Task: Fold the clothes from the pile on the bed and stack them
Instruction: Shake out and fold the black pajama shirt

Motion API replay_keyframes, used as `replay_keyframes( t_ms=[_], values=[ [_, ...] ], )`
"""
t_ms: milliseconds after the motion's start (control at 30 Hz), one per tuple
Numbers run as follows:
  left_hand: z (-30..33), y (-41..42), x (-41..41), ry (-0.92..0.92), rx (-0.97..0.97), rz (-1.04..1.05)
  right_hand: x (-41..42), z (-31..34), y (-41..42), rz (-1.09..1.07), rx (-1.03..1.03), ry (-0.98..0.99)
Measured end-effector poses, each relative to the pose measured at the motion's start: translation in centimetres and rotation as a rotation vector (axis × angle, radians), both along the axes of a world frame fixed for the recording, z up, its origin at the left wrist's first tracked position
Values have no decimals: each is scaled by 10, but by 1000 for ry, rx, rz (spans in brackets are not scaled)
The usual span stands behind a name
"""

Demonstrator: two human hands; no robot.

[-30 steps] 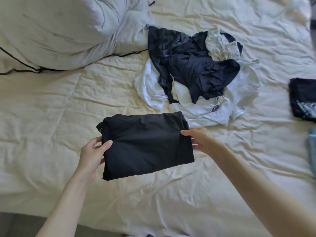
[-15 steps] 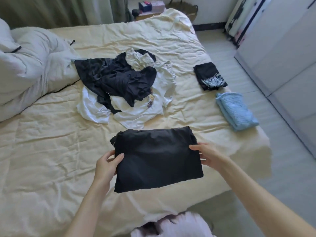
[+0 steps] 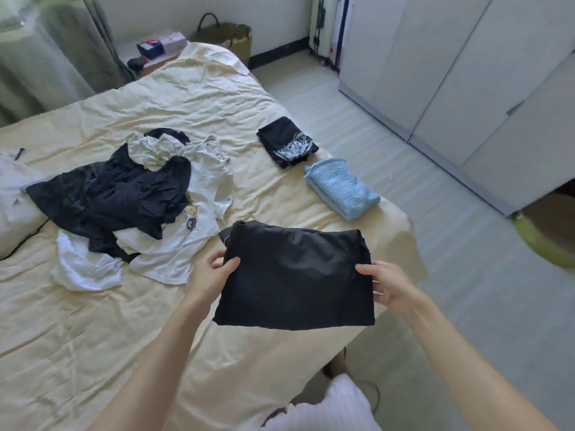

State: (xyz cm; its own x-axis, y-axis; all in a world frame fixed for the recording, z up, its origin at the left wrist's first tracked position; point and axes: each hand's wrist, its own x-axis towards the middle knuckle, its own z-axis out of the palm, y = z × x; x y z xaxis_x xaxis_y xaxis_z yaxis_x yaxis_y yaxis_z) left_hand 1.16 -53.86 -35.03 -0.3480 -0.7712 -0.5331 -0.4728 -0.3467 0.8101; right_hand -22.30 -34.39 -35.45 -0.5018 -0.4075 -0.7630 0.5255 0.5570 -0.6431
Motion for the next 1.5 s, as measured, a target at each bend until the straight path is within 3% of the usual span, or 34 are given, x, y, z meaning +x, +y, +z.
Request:
replay_keyframes(
  t_ms=[367, 667, 800, 933, 1167, 1300, 1400, 1500],
  values=[
    [-13, -92, -285, -207, -294, -344, -182, -25, -37, -380, -81, -79],
    [-73, -178, -458, -273, -501, -562, -258, -88, -94, -651, -130, -241],
    [-124, -208, -478, -380, -462, -702, -266, -131, -116, -668, -78, -392],
    [-170, -216, -474, -463, -448, -740, -272, -162, -128, -649, -5, -395],
    [-180, -222, -478, -266, -595, -585, -273, -169, -130, -529, -96, -340],
    [-189, -217, -481, -387, -601, -753, -272, -173, -132, -540, 6, -353],
    [-187, -192, -477, -396, -742, -867, -271, -177, -126, -392, 238, -45],
    [-185, -142, -459, -360, -933, -966, -270, -171, -119, -21, 317, 649]
  ],
)
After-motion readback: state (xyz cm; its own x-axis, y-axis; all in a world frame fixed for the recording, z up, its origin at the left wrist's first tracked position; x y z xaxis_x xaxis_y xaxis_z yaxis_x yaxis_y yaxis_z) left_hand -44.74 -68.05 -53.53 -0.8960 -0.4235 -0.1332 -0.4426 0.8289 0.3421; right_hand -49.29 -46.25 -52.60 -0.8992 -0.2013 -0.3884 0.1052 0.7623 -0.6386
